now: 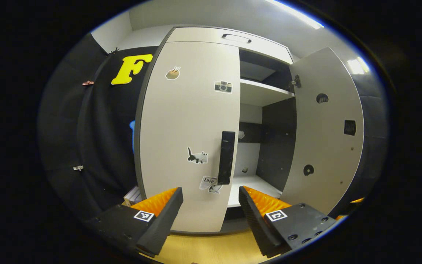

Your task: Open the right door of the double-door shoe cabinet with the right hand, and open the left door with the left hand.

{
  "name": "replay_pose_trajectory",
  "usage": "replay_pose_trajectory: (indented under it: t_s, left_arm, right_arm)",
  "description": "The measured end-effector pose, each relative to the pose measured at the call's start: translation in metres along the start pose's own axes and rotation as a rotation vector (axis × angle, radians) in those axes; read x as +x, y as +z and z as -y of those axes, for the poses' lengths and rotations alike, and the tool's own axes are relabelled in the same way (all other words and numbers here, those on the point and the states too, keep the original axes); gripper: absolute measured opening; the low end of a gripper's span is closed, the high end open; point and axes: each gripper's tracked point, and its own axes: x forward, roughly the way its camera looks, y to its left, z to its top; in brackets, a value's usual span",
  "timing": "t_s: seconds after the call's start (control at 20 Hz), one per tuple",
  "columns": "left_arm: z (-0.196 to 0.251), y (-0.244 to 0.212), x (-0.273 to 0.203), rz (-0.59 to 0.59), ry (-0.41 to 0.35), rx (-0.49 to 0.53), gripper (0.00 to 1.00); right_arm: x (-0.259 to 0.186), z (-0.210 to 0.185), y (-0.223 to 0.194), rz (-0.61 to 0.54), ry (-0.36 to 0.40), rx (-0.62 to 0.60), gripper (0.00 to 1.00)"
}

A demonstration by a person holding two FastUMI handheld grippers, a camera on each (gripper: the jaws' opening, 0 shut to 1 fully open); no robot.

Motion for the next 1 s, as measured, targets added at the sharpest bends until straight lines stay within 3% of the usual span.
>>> replay_pose_trajectory:
  t_s: [0.35,1.0]
  left_arm:
    - [0.003,0.028,0.056,0.029,0.016,-0.012,0.95]
    - [0.024,0.001,0.129,-0.028,0.06,0.023,0.91]
  right_arm:
    - [0.005,-0.028,-0.014,-0.012,0.059,-0.006,0.99]
    - [0.046,-0.031,-0.048,-0.074,0.122,0.055,0.99]
